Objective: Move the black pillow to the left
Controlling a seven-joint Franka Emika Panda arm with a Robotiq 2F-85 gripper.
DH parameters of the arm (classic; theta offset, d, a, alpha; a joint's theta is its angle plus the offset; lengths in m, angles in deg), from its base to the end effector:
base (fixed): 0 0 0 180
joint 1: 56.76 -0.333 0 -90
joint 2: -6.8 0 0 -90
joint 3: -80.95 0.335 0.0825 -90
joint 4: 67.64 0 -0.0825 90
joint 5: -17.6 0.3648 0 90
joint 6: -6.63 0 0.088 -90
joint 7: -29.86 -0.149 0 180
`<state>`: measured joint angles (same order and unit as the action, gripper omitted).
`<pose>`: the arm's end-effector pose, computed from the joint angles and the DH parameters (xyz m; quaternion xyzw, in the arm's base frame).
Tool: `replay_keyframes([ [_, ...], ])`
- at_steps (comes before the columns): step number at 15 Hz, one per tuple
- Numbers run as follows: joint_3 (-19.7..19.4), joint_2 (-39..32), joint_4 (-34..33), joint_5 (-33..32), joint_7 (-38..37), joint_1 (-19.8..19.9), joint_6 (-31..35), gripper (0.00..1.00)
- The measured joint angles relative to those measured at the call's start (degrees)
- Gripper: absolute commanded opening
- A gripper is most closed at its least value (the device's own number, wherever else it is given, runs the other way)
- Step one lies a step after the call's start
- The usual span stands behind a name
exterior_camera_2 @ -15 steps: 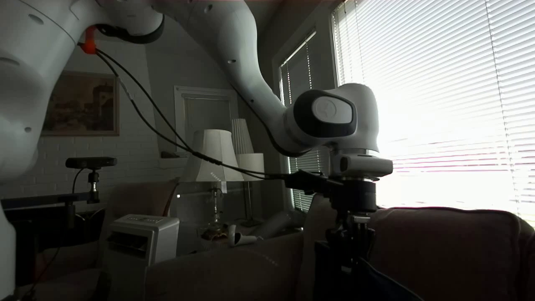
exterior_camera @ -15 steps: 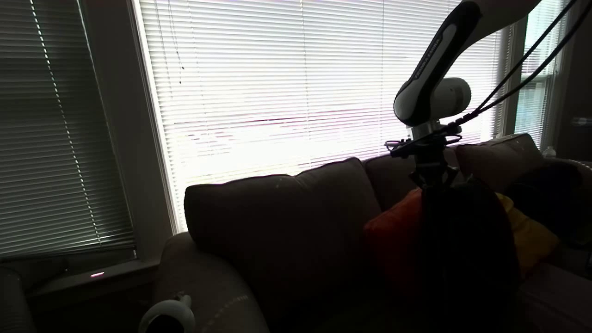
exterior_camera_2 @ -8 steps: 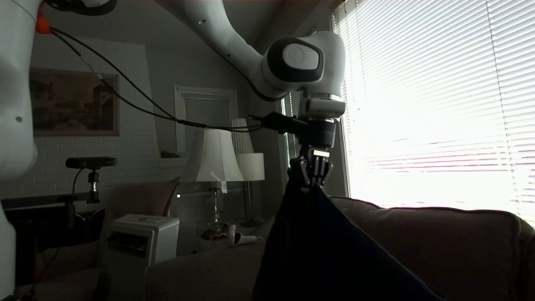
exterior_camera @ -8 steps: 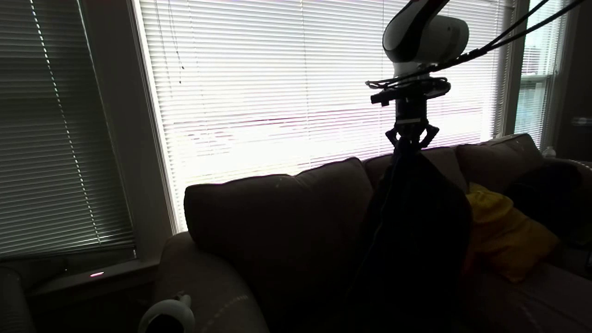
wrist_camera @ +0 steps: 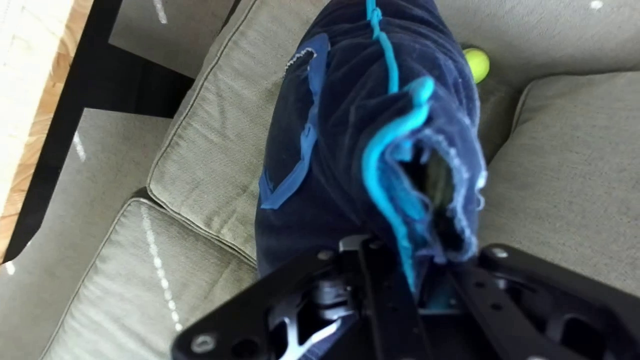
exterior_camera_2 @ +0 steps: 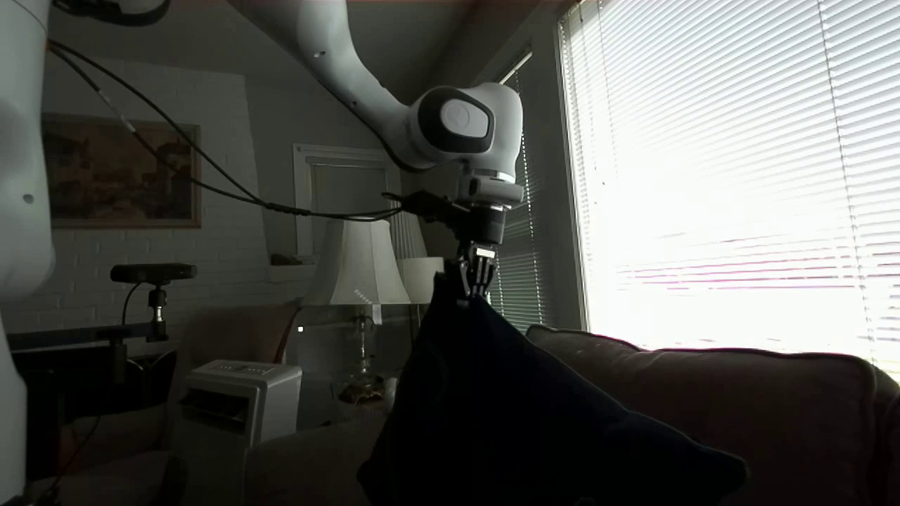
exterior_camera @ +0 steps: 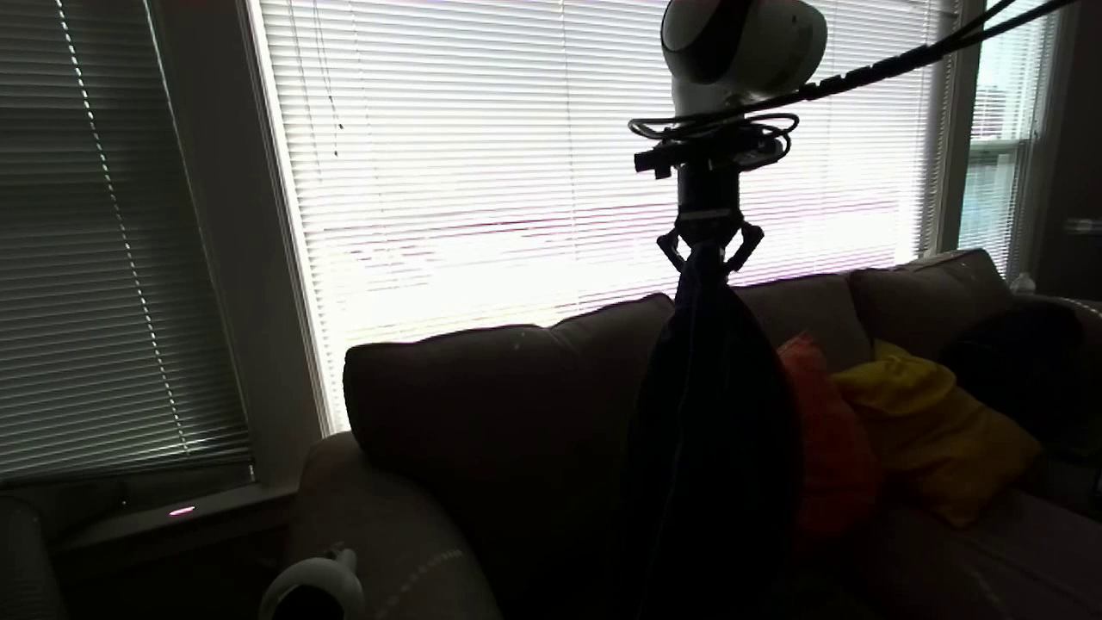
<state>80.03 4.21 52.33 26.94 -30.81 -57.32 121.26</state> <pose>0.5168 0.0128 0.3785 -0.8368 0.5385 0.0953 0.0269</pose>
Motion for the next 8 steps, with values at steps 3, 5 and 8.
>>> replay_keyframes([
  [3, 1.85, -1.59, 1.49, -0.34, -0.31, -1.59, 4.40, 0.03],
  [5, 2.88, -3.12, 3.68, -2.75, -0.63, -3.02, 11.25, 0.03],
  [8, 3.32, -6.65, 7.16, -11.77, -4.28, -5.66, 22.71, 0.03],
])
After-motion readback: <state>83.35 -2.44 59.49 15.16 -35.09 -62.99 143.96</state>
